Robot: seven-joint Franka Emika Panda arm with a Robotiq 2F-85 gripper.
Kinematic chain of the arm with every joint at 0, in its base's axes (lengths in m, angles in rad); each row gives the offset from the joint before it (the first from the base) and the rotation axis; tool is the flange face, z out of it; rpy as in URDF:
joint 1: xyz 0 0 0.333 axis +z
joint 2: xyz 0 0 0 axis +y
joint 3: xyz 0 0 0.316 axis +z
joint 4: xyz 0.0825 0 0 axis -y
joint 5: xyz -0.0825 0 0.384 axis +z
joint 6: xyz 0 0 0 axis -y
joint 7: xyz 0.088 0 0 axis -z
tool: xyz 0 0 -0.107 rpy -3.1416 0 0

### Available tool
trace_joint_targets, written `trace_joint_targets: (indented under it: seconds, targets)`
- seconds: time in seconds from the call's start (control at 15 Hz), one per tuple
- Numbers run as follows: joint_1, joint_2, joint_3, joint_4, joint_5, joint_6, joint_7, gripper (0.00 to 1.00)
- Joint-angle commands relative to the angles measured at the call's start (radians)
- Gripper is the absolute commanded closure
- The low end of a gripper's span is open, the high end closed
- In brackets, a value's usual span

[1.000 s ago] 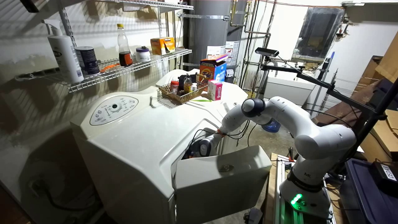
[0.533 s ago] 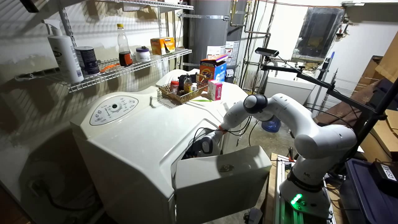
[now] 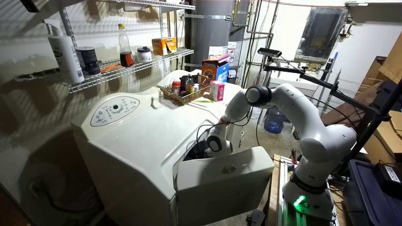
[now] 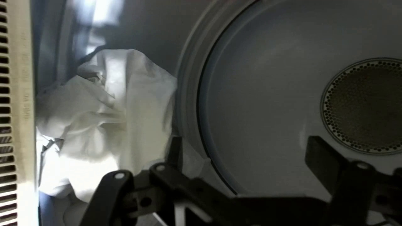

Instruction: Put the white cloth inside the left washing machine

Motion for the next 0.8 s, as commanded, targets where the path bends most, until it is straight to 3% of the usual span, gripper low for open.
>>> trace_joint_targets:
  seconds: [0.0, 0.2, 0.33, 0.73]
  targets:
    - [0.159, -0.168, -0.141, -0.145, -0.096, -0.04, 0.261, 0.0]
    - [0.271, -0.245, -0.24, -0.218, -0.216, -0.054, 0.463, 0.0]
    - [0.37, -0.29, -0.345, -0.258, -0.276, -0.118, 0.588, 0.0]
    - [0.495, -0.354, -0.519, -0.336, -0.603, -0.248, 0.889, 0.0]
